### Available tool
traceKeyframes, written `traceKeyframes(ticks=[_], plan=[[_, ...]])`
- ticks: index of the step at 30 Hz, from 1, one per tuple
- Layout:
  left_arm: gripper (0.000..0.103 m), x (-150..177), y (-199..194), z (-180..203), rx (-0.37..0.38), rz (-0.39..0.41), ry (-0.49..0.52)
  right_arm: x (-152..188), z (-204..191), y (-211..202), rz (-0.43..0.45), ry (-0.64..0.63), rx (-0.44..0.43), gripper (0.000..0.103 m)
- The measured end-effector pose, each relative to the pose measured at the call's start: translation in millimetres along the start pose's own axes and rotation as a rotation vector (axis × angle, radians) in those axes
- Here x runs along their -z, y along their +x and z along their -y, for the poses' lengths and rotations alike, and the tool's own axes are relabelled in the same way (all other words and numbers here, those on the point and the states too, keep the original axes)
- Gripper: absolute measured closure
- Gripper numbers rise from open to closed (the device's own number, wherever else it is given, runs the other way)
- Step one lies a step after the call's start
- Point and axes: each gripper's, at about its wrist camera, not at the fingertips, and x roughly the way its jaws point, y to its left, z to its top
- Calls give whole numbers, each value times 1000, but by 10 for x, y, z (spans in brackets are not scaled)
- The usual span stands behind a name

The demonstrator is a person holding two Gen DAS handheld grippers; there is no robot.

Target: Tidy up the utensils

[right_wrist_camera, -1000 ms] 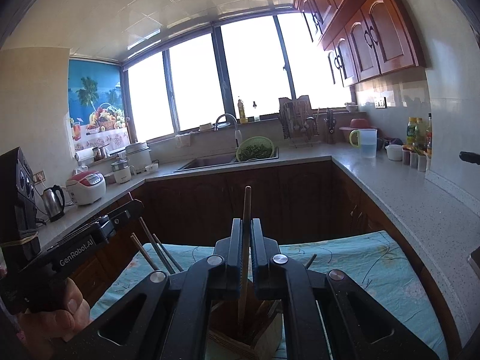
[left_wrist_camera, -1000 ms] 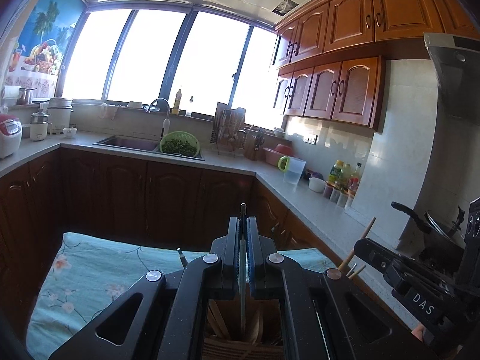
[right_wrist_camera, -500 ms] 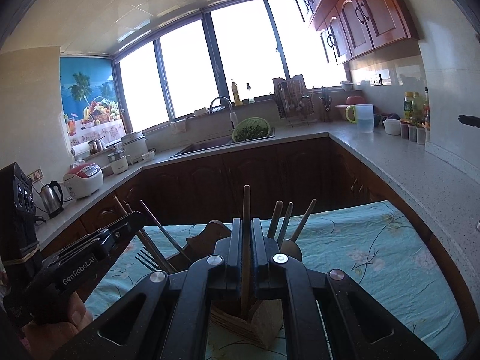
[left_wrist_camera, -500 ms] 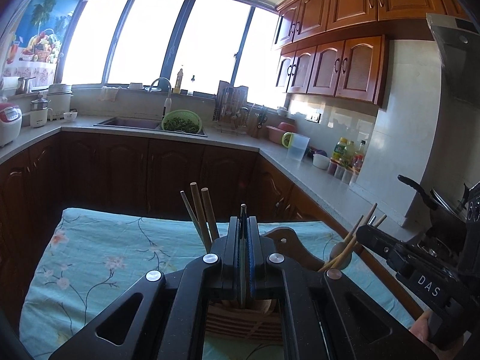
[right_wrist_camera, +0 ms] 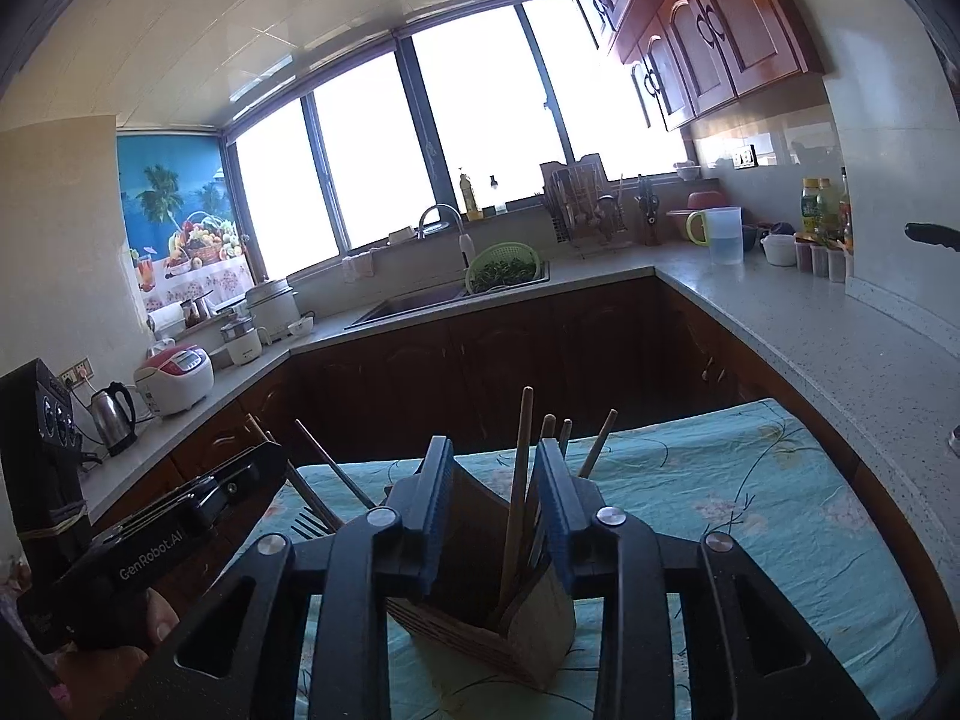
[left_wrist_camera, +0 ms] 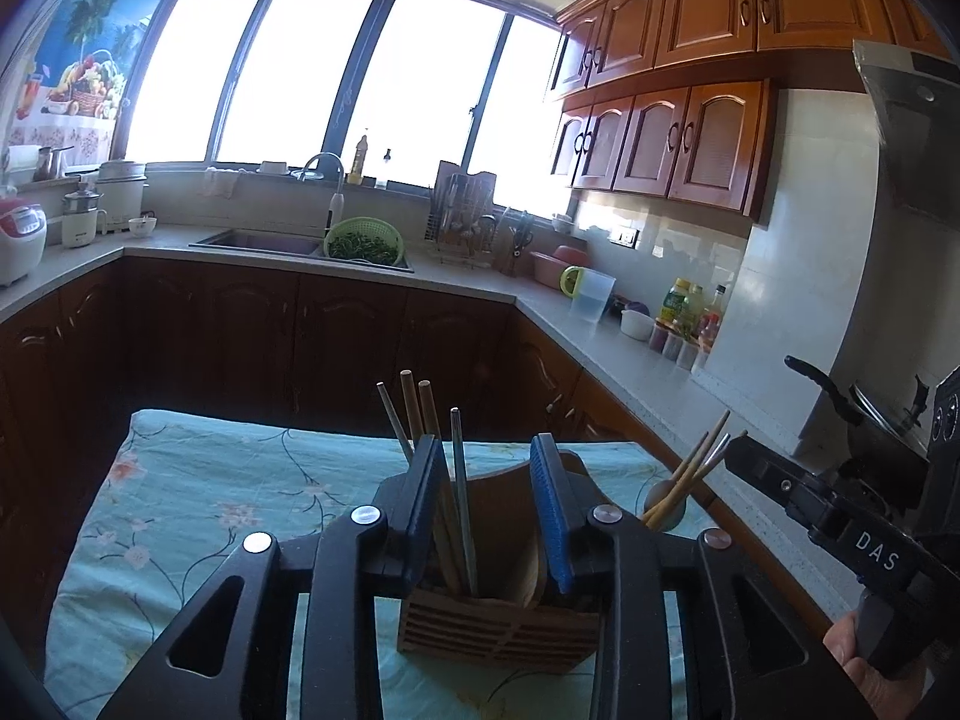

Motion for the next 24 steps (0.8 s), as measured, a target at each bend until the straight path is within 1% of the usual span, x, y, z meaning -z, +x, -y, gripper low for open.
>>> traceKeyframes(ticks=[1,2,3,4,5,6,7,8,9,14,16,18,22,24], plan=[[67,18,-58,-5,-3,6,0,1,1,-28,2,3,-2,66],[63,42,-122,-9,-8,10,-1,5,8,-70,5,7,-7,64],[57,83,-193,-20,-13,14,-6,21,14,-118,10,11,-8,55],[53,124,-266,-25,-20,19,-14,47,16,-161,16,13,-9,44],[48,168,-351,-50,-27,26,-24,83,25,-211,21,15,-8,38],[43,243,-428,-62,-36,27,-34,132,35,-261,23,19,-9,27],[39,320,-507,-81,-48,24,-44,195,47,-305,22,24,-11,18],[34,403,-585,-99,-60,20,-52,266,57,-344,17,31,-12,15],[33,497,-667,-104,-72,12,-57,342,63,-374,8,39,-13,13],[28,886,-1056,-120,-115,-48,-82,765,94,-569,-40,80,-14,13],[28,997,-1225,-88,-135,-62,-67,901,83,-657,-59,77,-12,13],[27,1086,-1380,-61,-154,-71,-63,1032,63,-750,-72,79,-13,13],[26,1181,-1672,-59,-148,-79,-112,1225,66,-928,-98,94,-19,13],[26,1242,-1807,-31,-151,-80,-113,1303,70,-1010,-110,99,-21,13]])
